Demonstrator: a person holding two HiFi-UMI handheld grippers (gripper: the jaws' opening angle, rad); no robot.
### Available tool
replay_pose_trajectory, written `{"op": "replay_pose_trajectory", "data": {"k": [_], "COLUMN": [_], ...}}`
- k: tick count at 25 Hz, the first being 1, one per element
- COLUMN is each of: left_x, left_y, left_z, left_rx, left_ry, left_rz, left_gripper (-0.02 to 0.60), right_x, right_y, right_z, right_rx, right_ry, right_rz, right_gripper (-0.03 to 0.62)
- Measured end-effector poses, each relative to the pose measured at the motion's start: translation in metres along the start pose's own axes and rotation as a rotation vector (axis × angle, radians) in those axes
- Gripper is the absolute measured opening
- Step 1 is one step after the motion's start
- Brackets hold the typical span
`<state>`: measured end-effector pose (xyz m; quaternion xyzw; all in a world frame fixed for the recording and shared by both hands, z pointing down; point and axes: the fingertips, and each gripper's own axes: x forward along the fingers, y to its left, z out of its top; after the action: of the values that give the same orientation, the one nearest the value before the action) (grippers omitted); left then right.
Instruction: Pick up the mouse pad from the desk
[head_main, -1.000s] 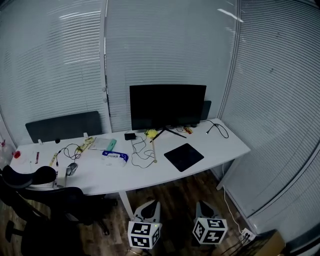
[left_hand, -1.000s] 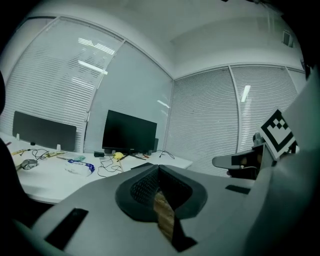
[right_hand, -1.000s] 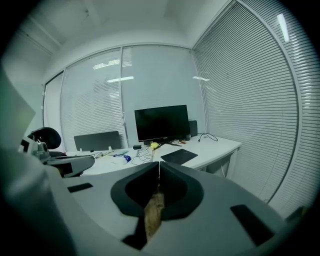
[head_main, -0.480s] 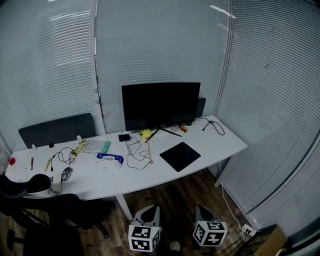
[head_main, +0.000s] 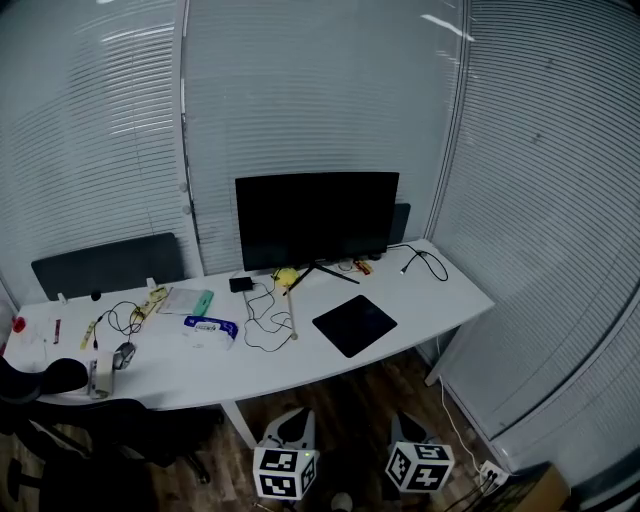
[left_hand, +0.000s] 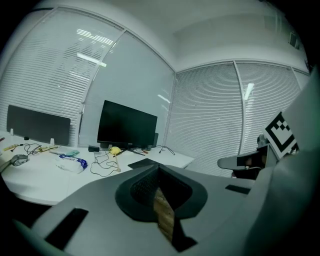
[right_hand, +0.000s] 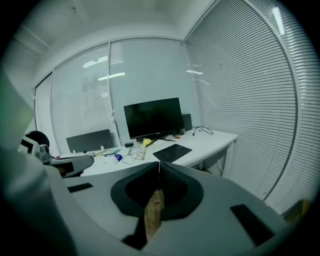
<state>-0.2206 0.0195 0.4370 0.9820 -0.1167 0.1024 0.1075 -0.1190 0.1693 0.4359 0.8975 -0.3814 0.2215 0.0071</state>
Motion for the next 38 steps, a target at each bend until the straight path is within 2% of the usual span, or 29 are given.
{"op": "replay_pose_trajectory", "data": {"k": [7, 23, 38], "left_x": [0.048, 0.147, 0.190], "left_y": [-0.004, -0.021, -0.022], "left_z": [0.016, 0.027, 0.015], "left_rx": [0.013, 0.004, -0.020], "left_ry": [-0.002, 0.045, 0.087], "left_rz": [0.010, 0.064, 0.137], "left_gripper": [0.017, 0.017, 0.017], "right_x": [0.039, 0.120, 0.165], "right_y": [-0.024, -0.088, -0.124], "right_z": [0.029, 0.055, 0.065], "right_rx": [0.002, 0.028, 0.019], "right_ry": [-0.013, 0.045, 0.078], "right_rz": [0.022, 0.082, 0.127], "right_gripper": [0.034, 0.034, 0.034]}}
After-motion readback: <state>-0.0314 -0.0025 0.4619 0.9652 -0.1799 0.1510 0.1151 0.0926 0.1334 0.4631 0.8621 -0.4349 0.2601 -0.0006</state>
